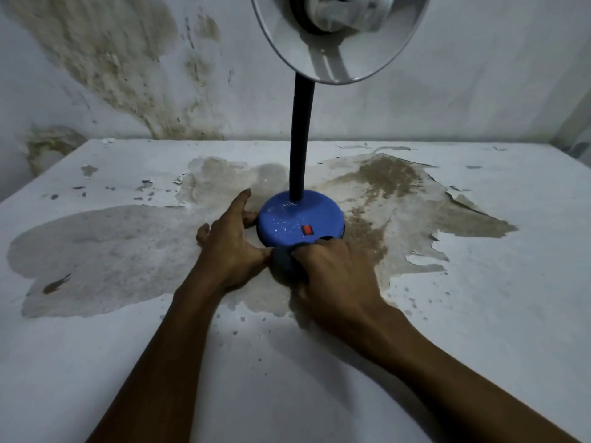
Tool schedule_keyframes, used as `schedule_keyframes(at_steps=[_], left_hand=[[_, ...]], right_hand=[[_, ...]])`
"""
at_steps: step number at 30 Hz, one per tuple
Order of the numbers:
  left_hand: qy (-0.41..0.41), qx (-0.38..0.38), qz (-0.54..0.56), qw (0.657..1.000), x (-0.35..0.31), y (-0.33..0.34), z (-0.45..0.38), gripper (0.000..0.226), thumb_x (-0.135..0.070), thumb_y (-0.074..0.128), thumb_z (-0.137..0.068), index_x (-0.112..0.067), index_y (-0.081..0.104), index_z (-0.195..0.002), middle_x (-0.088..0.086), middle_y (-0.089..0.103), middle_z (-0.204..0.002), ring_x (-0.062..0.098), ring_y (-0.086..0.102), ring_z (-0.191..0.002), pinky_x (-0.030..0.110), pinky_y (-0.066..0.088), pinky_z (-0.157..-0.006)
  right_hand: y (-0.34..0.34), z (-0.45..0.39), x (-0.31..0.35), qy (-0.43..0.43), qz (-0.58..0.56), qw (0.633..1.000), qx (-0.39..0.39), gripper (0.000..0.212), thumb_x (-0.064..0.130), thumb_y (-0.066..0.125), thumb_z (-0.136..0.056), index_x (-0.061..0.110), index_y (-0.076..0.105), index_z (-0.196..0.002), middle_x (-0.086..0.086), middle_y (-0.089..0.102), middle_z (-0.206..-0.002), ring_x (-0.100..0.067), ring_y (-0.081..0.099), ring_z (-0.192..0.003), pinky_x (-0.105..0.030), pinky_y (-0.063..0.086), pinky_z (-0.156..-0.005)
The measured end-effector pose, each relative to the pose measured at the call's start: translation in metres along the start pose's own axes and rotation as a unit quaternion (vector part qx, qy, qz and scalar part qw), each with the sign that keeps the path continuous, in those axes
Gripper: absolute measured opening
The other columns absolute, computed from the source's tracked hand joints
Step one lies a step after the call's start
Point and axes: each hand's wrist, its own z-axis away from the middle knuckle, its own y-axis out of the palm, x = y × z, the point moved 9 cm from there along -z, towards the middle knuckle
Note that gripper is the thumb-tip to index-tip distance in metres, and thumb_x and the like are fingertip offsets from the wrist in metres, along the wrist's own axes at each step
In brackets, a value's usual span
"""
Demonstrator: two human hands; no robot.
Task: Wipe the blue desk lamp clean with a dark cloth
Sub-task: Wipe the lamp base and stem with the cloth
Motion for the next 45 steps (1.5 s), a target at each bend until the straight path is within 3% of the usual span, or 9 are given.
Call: schedule_keyframes(at_steps=[4,10,13,16,25,29,35,39,45], left_hand=[[0.004,0.021,-0.014,1.000,0.000,0.000,0.003,0.117,-0.042,0.090,-0.062,-0.032,0.021,-0.155,-0.011,0.060,-0.135,0.008,0.044,-0.131,0.054,0.015,-0.120],[0.004,0.007,0.333,0.943,-0.025,-0.021,0.005,0.030,-0.023,0.076,-0.079,-0.018,0.070,-0.109,-0.002,0.076,-0.100,0.010,0.070,-0.096,0.030,0.057,-0.084],[-0.024,0.156,0.463,0.872,-0.041,0.009,0.018,0.044,-0.044,0.078,-0.077,-0.010,0.075,-0.106,0.010,0.075,-0.105,0.023,0.071,-0.098,0.032,0.058,-0.084],[-0.008,0.188,0.499,0.846,-0.050,0.021,0.024,0.053,-0.017,0.082,-0.076,-0.001,0.064,-0.123,0.024,0.068,-0.121,0.037,0.066,-0.113,0.040,0.056,-0.092],[-0.061,0.047,0.477,0.876,-0.035,-0.009,0.015,0.035,0.014,0.056,-0.084,-0.002,0.067,-0.114,0.018,0.076,-0.100,0.031,0.074,-0.091,0.033,0.060,-0.071],[-0.071,-0.027,0.443,0.893,-0.021,-0.036,0.002,0.036,0.017,0.060,-0.080,-0.009,0.069,-0.103,0.007,0.078,-0.090,0.023,0.074,-0.080,0.028,0.060,-0.066],[-0.047,-0.025,-0.002,0.999,-0.026,-0.068,-0.045,0.023,-0.005,0.068,-0.073,-0.014,0.058,-0.092,0.006,0.062,-0.084,0.023,0.060,-0.076,0.030,0.046,-0.062],[-0.014,0.042,-0.253,0.967,-0.048,-0.036,-0.080,0.030,-0.027,0.061,-0.076,-0.020,0.056,-0.105,0.013,0.063,-0.109,0.036,0.060,-0.100,0.034,0.045,-0.075],[0.075,0.126,-0.456,0.878,-0.062,0.030,-0.094,0.047,-0.024,0.059,-0.088,-0.030,0.055,-0.134,0.005,0.062,-0.121,0.029,0.061,-0.108,0.031,0.039,-0.075]], right_hand=[[-0.028,0.001,-0.034,0.101,-0.263,0.959,-0.026,0.030,0.003,0.059,-0.077,0.025,0.077,-0.083,0.005,0.067,-0.064,-0.012,0.063,-0.062,-0.030,0.051,-0.061],[-0.012,-0.010,-0.054,0.213,-0.683,0.698,-0.018,0.020,-0.013,0.060,-0.083,-0.005,0.064,-0.101,-0.025,0.070,-0.097,-0.034,0.068,-0.086,-0.038,0.059,-0.075],[0.002,-0.019,-0.040,0.200,-0.761,0.615,-0.051,0.033,-0.010,0.061,-0.085,-0.013,0.059,-0.118,-0.035,0.064,-0.116,-0.040,0.065,-0.096,-0.047,0.055,-0.090],[0.009,-0.026,-0.024,0.192,-0.782,0.586,-0.087,0.026,-0.002,0.064,-0.090,-0.005,0.065,-0.115,-0.031,0.068,-0.112,-0.043,0.067,-0.100,-0.052,0.055,-0.093],[-0.007,-0.042,-0.001,0.132,-0.638,0.756,-0.056,0.019,0.019,0.067,-0.093,0.007,0.074,-0.107,-0.010,0.075,-0.092,-0.019,0.073,-0.086,-0.029,0.060,-0.075],[-0.009,-0.038,-0.053,0.187,-0.481,0.851,-0.094,0.032,0.039,0.078,-0.082,0.023,0.073,-0.109,-0.002,0.069,-0.103,-0.018,0.069,-0.092,-0.041,0.059,-0.083],[-0.002,-0.043,-0.095,0.167,-0.245,0.955,-0.010,0.097,0.067,0.081,-0.061,0.032,0.043,-0.143,0.000,0.042,-0.140,-0.019,0.039,-0.132,-0.041,0.040,-0.107],[0.028,-0.050,-0.087,0.123,-0.131,0.981,0.068,0.136,0.091,0.067,-0.045,0.028,0.019,-0.156,0.001,0.030,-0.156,-0.025,0.023,-0.145,-0.054,0.020,-0.119],[0.043,-0.050,-0.087,0.109,-0.100,0.987,0.060,0.143,0.093,0.064,-0.044,0.027,0.008,-0.158,0.002,0.022,-0.161,-0.022,0.012,-0.151,-0.058,-0.003,-0.121]])
